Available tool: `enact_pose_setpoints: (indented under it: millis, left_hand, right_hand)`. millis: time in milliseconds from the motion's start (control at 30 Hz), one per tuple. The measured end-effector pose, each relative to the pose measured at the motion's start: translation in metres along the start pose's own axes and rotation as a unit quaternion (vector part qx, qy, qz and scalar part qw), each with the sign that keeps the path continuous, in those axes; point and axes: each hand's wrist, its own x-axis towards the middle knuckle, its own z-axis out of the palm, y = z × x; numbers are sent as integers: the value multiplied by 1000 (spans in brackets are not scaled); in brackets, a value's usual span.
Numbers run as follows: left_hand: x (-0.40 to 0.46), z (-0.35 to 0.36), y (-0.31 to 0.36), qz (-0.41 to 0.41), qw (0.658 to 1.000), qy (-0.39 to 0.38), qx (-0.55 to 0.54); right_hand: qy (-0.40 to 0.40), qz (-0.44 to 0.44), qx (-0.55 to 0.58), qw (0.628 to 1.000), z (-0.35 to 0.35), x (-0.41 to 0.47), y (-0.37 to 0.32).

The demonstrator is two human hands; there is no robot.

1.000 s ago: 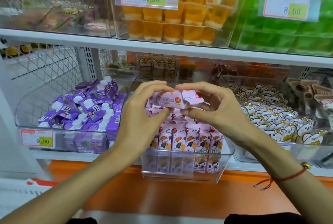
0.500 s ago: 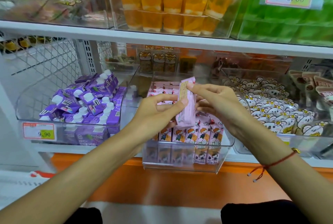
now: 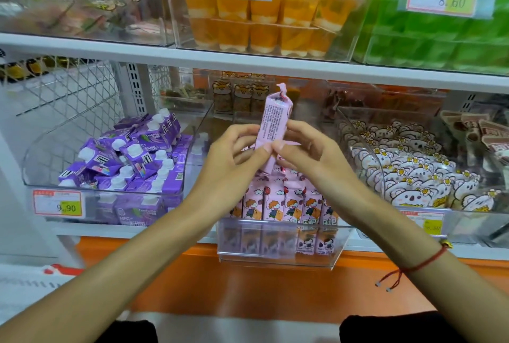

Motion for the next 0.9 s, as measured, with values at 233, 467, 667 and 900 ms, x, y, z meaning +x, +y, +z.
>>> enact_pose_setpoints:
  millis: [233, 467, 667, 900]
  left_hand:
    - [-3, 1, 11, 93, 993, 59, 40]
    - [6, -13, 8, 147, 978, 143, 40]
    - [19, -40, -15, 175, 971, 140, 81]
    - [39, -52, -46, 151, 973, 70, 163]
  right_hand:
    - [68, -123, -113, 984, 10, 0, -1]
    - [84, -159, -160, 971, 14, 12, -2]
    - [52, -5, -206, 977, 11, 33, 24]
    - [-79, -70, -379, 919, 29, 36, 48]
